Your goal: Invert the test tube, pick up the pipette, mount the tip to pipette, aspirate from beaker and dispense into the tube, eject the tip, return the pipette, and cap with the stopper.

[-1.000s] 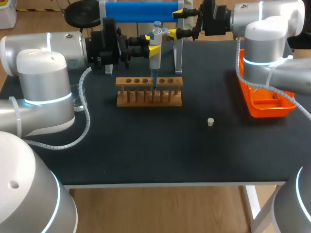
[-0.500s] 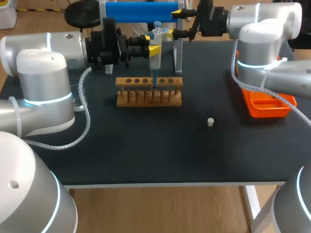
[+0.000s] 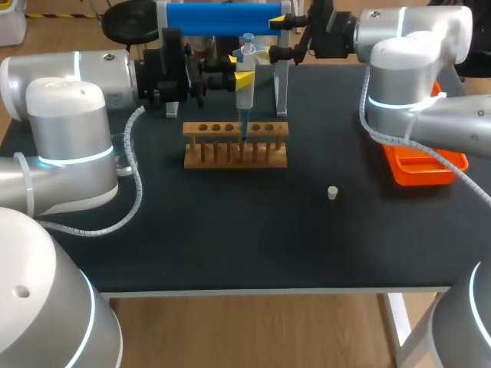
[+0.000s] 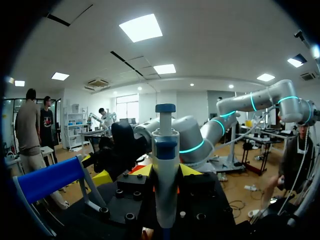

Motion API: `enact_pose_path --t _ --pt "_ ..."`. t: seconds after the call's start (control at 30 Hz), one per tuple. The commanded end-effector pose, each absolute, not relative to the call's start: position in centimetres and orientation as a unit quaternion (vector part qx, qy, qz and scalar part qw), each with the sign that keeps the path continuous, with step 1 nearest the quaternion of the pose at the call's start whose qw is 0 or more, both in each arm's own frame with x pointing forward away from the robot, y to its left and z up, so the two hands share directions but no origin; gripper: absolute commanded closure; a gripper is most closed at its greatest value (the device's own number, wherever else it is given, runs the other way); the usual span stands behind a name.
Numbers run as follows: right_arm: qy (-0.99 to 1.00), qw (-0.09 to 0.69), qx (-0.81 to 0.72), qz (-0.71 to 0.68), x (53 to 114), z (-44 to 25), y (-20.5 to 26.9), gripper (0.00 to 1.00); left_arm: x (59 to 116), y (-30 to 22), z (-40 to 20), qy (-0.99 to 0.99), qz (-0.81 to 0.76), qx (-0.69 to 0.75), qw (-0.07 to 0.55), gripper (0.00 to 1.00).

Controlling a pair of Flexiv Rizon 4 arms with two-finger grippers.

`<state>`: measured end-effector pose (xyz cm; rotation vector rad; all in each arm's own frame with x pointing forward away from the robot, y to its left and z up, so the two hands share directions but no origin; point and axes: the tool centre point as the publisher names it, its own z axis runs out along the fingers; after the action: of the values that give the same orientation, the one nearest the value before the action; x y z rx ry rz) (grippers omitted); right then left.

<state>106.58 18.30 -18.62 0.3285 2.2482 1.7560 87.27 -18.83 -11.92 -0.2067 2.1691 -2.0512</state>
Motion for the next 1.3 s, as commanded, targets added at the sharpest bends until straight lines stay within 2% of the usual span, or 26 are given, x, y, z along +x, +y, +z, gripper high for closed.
enact_pose_path --t 0.03,1.3 --pt "0.776 0.136 0.115 0.605 106.8 -18.75 18.56 0.0 87.31 -18.91 -11.89 0.723 -0.684 -0.069 0.075 1.0" --pt "0.774 0.14 0.122 0.605 107.31 -18.78 18.56 0.0 87.31 -18.91 -11.89 0.723 -0.684 -0.069 0.075 1.0"
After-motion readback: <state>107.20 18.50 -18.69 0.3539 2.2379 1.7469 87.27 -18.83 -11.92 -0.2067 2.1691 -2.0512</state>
